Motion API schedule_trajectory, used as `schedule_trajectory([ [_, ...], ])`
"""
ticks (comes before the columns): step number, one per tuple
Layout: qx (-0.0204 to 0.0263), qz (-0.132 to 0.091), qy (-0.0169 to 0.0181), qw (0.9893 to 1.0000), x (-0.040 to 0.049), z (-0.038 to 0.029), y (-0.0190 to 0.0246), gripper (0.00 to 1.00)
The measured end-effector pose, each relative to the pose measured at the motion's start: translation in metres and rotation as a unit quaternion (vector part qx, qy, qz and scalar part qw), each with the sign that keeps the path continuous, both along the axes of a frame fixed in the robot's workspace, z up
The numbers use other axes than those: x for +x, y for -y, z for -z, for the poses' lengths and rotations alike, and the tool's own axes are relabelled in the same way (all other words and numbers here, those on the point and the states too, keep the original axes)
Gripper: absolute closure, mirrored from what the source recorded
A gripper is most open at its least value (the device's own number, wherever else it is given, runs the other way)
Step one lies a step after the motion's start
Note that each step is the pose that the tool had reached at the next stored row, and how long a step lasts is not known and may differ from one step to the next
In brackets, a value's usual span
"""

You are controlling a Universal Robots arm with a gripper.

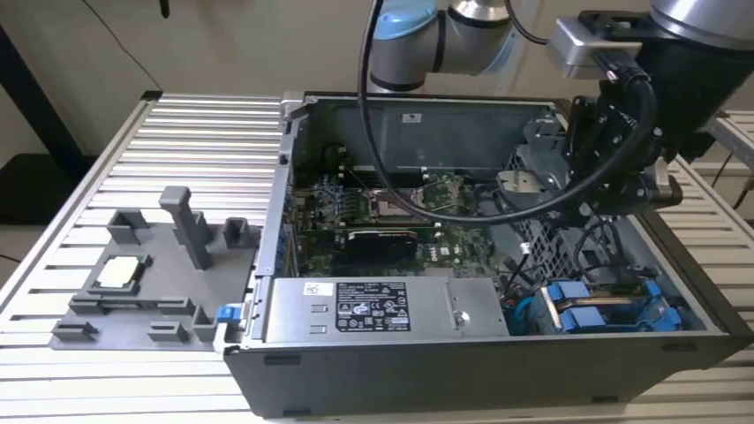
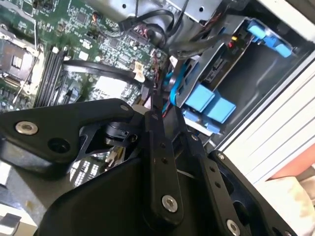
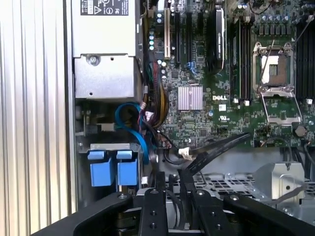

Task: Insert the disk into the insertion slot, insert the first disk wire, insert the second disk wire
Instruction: 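Insert the first disk wire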

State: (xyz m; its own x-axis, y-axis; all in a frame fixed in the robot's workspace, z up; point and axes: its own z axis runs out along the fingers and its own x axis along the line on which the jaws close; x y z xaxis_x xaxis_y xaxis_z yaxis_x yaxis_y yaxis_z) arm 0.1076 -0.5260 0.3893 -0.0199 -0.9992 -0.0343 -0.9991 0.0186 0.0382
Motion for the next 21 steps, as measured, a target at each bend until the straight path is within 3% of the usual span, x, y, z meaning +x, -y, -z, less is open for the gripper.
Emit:
schedule_trajectory([
  [5,-0.0009,-0.016,0.0030,0.9999,-0.0017,0.0036,-0.0089,0.73],
  [7,-0.0016,-0.022,0.0070,0.9997,-0.0019,0.0058,-0.0132,0.73],
  [9,-0.0041,-0.028,0.0138,0.9995,-0.0021,0.0073,-0.0167,0.73],
  [11,-0.0096,-0.032,0.0207,0.9992,-0.0023,0.0081,-0.0191,0.73],
  [16,-0.0368,-0.036,0.0316,0.9982,-0.0067,0.0090,-0.0234,0.73],
  [17,-0.0402,-0.036,0.0333,0.9980,-0.0089,0.0096,-0.0245,0.73],
  [21,-0.0425,-0.036,0.0493,0.9972,-0.0194,0.0128,-0.0280,0.73],
])
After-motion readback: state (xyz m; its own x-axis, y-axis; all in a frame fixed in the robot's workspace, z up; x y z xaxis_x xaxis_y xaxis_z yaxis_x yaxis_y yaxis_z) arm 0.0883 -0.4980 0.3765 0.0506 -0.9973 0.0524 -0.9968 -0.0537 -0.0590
